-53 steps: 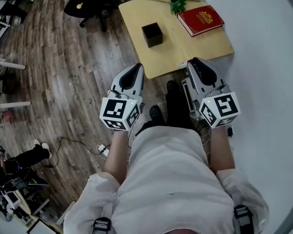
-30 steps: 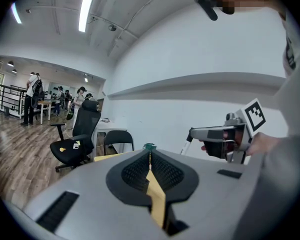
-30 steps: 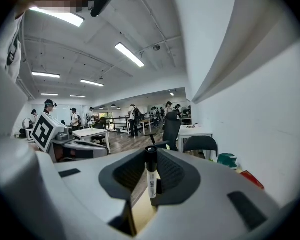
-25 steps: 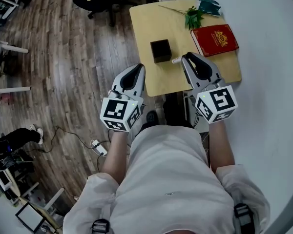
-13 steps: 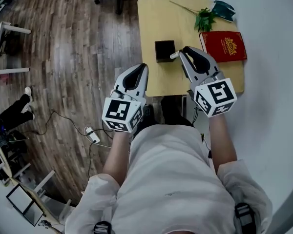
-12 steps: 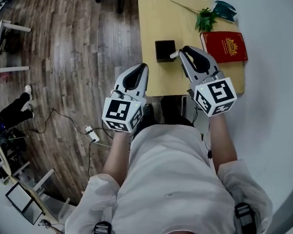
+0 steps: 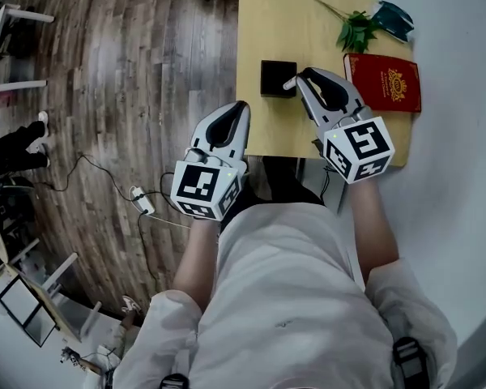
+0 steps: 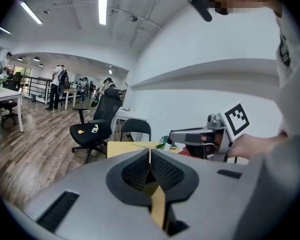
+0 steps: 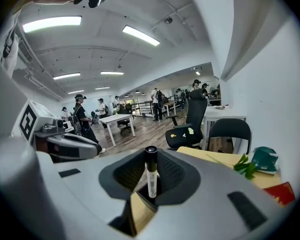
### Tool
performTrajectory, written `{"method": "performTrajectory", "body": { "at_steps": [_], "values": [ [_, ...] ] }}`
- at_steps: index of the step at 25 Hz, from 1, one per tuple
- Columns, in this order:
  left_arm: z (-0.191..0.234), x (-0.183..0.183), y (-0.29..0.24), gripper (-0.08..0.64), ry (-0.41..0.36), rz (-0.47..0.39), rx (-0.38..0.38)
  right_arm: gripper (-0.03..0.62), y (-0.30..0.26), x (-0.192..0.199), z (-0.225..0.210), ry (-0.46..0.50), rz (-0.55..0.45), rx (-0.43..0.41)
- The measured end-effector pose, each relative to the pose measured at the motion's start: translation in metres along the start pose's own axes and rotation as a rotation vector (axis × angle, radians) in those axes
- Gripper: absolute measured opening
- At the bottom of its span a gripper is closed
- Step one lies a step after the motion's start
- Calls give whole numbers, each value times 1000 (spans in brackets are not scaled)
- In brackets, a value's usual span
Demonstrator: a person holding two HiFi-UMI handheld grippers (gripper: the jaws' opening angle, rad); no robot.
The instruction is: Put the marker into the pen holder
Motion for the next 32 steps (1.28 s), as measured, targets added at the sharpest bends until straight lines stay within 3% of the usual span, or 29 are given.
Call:
{"method": "performTrajectory", "body": {
  "at_steps": [16, 32],
  "values": [
    [2, 25, -25, 12, 53, 29, -77, 71, -30, 37, -18, 7, 78, -105],
    [6, 32, -33, 12, 51, 54, -56, 71, -41, 54, -17, -4, 124, -108]
  ]
}}
Point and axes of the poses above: the fingertips, and each gripper's own axes: y backward along the fingers, z to its left, x out of its underside, the point moved 2 cm from there along y, backward along the fingers, and after that the axes turned 4 degrees about z, right-handed, at the moved point
